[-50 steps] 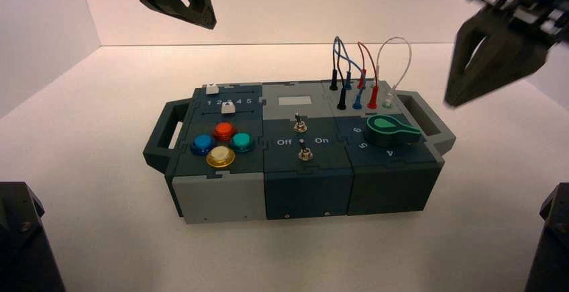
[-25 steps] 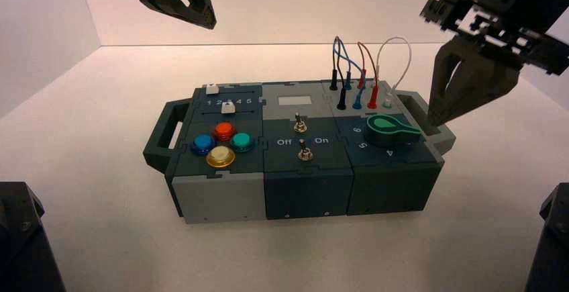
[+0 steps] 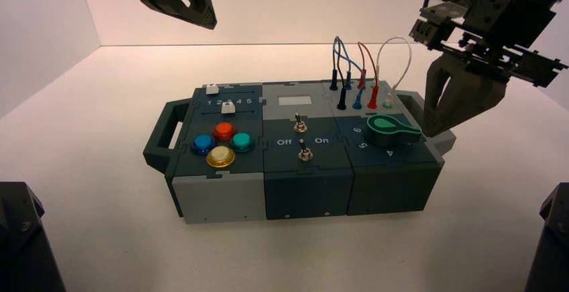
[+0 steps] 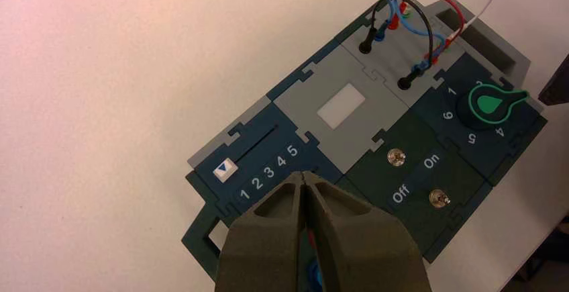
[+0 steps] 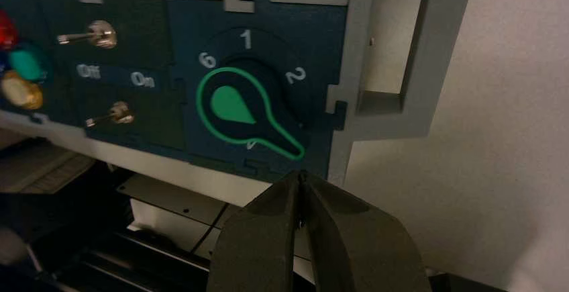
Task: Turn the knob to position 1.
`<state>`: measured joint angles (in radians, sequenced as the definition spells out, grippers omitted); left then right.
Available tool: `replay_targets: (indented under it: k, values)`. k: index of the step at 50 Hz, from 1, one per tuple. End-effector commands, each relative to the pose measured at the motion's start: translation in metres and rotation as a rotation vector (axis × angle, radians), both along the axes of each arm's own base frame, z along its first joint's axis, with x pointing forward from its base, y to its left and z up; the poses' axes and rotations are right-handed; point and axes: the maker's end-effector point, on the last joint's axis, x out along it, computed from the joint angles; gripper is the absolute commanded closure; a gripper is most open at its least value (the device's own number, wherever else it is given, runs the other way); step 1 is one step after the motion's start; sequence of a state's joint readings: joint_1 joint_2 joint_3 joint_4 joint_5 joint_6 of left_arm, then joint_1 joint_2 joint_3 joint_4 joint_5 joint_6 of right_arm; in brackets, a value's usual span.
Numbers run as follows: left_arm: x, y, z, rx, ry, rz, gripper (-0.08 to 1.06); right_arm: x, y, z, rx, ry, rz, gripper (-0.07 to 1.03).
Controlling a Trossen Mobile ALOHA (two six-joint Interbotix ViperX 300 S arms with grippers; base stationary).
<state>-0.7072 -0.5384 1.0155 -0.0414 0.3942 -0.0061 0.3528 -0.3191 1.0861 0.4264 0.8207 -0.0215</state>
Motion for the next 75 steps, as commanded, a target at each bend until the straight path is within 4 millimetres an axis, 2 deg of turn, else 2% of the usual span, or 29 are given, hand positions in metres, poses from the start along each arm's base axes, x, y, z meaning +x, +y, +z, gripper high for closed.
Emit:
replay_targets:
  k: [1, 23, 34, 75]
  values:
    - [0.007, -0.007, 0.015, -0.027, -0.033, -0.004, 1.01, 0.008, 0.003, 0.001, 0.006, -0.020, -0.001, 0.99]
    - [0.007, -0.007, 0.015, -0.025, -0.035, -0.006, 1.01, 0.007, 0.003, -0.003, 0.002, -0.009, -0.007, 0.99]
    - [0.007, -0.007, 0.017, -0.028, -0.038, -0.006, 1.01, 0.001, 0.015, -0.003, 0.021, 0.006, 0.012, 0.99]
    - [0.006, -0.006, 0.018, -0.028, -0.042, -0.007, 1.01, 0.016, 0.013, -0.015, -0.018, -0.024, 0.021, 0.99]
